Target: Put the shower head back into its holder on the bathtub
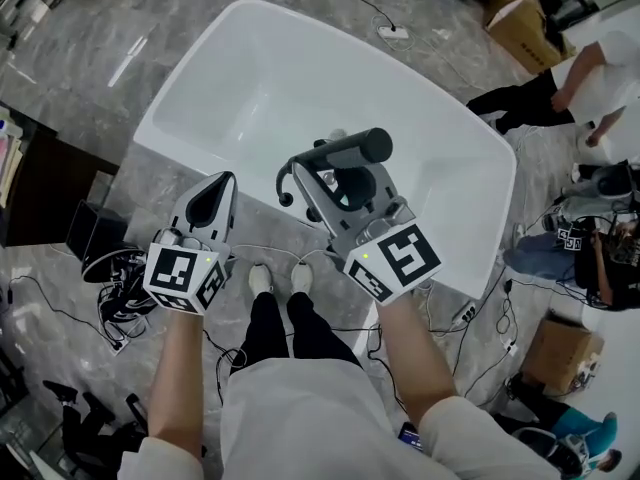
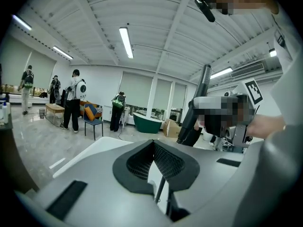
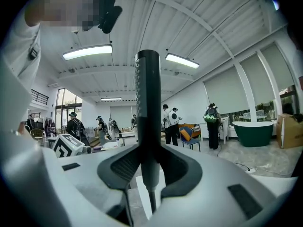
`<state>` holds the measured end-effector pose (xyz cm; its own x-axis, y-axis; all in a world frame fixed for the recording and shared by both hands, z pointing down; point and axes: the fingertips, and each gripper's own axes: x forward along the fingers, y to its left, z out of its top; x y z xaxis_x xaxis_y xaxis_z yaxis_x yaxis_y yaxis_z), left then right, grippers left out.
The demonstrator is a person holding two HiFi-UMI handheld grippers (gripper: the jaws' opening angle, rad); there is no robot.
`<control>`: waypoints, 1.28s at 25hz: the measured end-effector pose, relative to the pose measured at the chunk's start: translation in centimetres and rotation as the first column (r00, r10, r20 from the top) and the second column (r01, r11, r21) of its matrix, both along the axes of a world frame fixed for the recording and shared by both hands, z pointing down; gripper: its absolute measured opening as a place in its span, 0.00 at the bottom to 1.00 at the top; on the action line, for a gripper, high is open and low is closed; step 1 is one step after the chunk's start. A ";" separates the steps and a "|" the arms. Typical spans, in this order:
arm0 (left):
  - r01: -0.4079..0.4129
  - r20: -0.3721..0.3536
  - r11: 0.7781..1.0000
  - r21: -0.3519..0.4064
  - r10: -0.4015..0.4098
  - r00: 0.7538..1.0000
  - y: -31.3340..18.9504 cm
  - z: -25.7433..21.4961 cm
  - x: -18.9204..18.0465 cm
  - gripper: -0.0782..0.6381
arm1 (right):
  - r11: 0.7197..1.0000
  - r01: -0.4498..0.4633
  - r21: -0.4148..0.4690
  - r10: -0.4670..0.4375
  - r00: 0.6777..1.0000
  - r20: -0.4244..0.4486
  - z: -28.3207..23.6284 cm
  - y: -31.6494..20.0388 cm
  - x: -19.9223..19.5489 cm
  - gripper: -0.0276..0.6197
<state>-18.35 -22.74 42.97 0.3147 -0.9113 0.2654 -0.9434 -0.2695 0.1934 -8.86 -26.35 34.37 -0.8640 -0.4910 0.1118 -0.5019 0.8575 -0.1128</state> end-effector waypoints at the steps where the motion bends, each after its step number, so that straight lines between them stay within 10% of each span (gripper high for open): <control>1: 0.002 -0.001 1.000 -0.003 -0.002 1.000 0.0 0.3 0.0 0.12 | 1.000 0.002 -0.003 -0.002 1.000 -0.002 0.5 0.0 0.1 0.26; 32: -0.037 -0.038 0.991 -0.126 0.032 0.999 0.4 12.2 2.6 0.12 | 0.976 -0.145 -0.164 0.114 0.977 -0.182 22.5 -0.4 2.1 0.26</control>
<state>-15.76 -22.33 55.17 0.3567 -0.8593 0.3665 -0.9259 -0.2730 0.2612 -6.74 -26.77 56.91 -0.7549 -0.5572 0.3459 -0.6323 0.7584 -0.1585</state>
